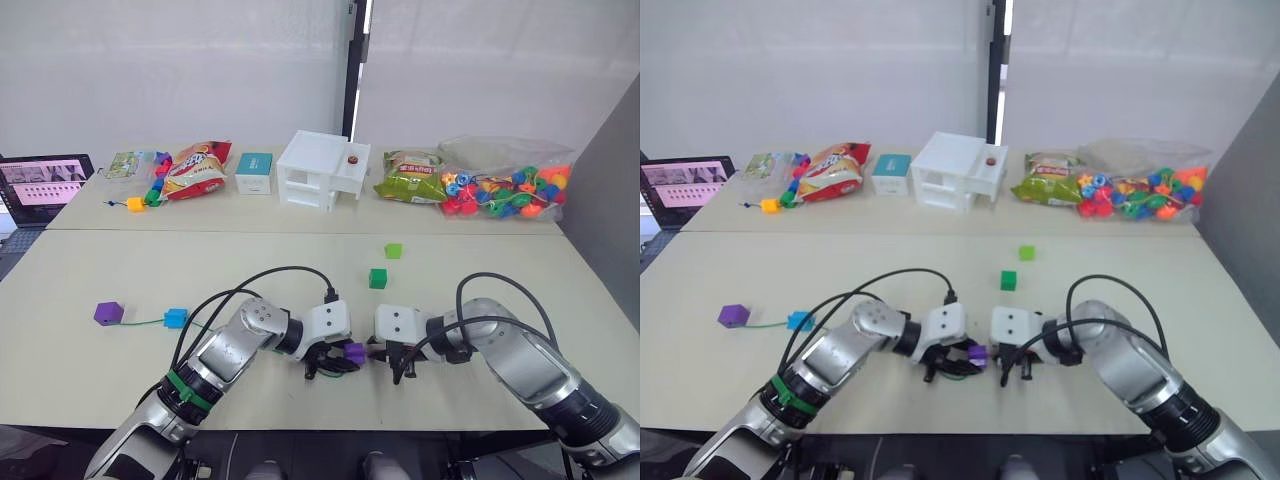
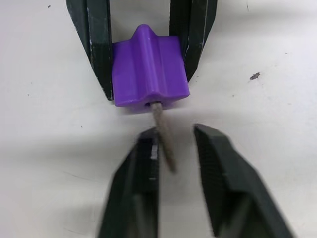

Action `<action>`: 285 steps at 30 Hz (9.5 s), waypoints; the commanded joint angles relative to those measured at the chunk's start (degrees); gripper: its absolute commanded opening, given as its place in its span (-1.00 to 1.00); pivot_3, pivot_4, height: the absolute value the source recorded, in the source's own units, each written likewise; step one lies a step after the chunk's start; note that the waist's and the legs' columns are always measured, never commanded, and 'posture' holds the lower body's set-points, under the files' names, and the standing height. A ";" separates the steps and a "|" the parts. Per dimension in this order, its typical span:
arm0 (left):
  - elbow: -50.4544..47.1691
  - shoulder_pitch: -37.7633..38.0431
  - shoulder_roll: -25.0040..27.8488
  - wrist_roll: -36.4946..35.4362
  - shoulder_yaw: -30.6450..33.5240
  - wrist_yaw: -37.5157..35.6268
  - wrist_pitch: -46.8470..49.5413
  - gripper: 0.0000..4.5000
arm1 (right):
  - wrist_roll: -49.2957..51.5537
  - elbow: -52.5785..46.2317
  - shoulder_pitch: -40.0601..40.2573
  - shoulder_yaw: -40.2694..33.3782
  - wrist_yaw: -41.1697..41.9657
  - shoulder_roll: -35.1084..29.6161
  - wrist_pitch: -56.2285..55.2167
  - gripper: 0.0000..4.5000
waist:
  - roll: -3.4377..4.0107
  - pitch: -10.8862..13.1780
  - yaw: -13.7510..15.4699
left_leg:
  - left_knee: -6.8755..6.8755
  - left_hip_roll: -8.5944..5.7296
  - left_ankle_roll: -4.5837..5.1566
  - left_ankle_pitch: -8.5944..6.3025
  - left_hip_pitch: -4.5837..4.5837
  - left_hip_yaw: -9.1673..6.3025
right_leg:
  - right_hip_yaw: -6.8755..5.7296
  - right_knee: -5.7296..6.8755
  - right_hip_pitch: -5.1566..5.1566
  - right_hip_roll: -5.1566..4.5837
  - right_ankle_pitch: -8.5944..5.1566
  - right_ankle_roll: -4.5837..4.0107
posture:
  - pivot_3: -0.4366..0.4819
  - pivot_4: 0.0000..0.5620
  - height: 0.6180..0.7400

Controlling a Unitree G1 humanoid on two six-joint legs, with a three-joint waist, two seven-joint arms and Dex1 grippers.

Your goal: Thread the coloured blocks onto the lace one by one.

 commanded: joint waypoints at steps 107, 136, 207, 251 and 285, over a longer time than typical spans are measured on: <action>-8.86 7.96 13.88 -4.31 15.96 -2.20 -0.25 -1.00 | -5.28 -13.22 9.29 -20.37 -48.07 36.99 23.81 0.98 | 0.11 0.11 -1.58 | 0.07 -0.01 -0.06 0.03 -0.55 0.01 | 0.10 1.05 -1.12 0.01 0.02 -0.11 | -0.05 -0.47 1.00; -11.34 10.03 16.30 -5.75 17.17 -0.21 1.00 -1.00 | 2.72 -12.43 19.21 -13.44 -57.68 46.38 11.46 -0.48 | 0.19 0.13 -2.94 | -0.14 0.01 -0.07 0.04 -0.50 0.00 | 0.16 1.05 -1.17 0.04 0.05 -0.16 | -0.05 -0.47 1.00; -21.75 3.32 11.40 -4.87 4.51 9.19 18.58 -1.00 | -0.77 8.21 -2.07 -0.74 7.02 10.14 -11.08 -0.47 | 0.13 0.17 -1.67 | 0.00 0.02 -0.02 0.01 -0.26 0.14 | 0.20 0.98 -0.90 0.04 0.06 -0.16 | -0.05 -0.47 1.00; -9.70 3.81 6.96 -0.81 3.60 4.52 -0.64 0.02 | 0.12 -0.26 2.76 -1.10 1.12 8.73 1.62 -0.47 | 0.11 0.13 -0.56 | 0.09 0.00 -0.03 0.02 0.02 0.13 | 0.19 0.88 -0.47 0.04 0.06 -0.13 | -0.05 -0.47 1.00; -5.83 6.67 2.92 -1.47 5.36 2.59 -5.71 -0.98 | 3.56 -4.28 4.78 -2.42 -3.00 6.85 7.33 -0.47 | 0.11 0.13 0.10 | 0.08 -0.04 -0.02 0.02 -0.20 0.14 | 0.19 0.89 -0.72 0.00 0.06 -0.13 | -0.05 -0.47 1.00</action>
